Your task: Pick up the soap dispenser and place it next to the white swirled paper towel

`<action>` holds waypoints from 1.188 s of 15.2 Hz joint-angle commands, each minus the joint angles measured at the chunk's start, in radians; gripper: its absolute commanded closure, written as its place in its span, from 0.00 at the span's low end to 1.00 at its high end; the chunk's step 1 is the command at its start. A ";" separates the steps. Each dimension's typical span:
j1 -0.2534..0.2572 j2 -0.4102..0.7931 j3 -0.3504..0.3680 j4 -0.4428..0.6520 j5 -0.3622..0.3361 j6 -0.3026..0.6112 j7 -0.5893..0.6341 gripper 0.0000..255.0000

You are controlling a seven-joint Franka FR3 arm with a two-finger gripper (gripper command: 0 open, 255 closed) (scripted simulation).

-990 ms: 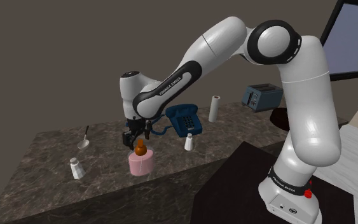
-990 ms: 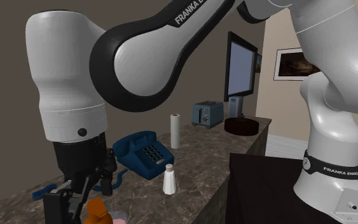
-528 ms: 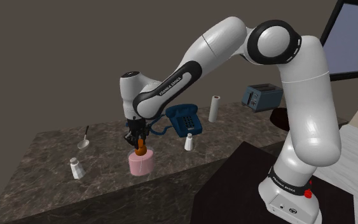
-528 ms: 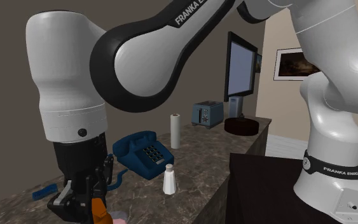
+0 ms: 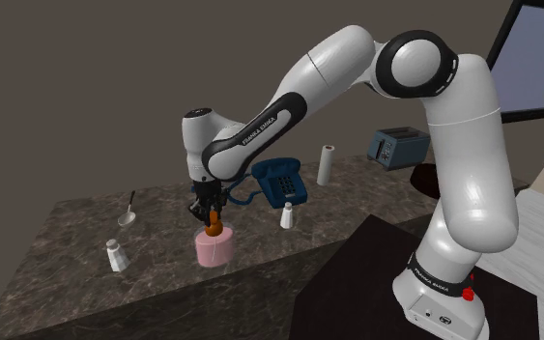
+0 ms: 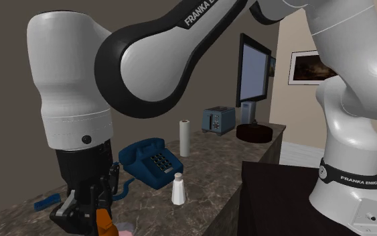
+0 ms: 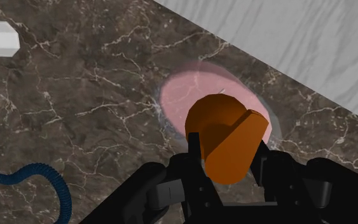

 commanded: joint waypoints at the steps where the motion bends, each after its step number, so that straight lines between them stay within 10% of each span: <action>1: -0.002 -0.008 0.002 0.001 0.004 -0.010 -0.003 1.00; 18: -0.024 -0.132 0.035 0.065 0.069 -0.189 -0.046 1.00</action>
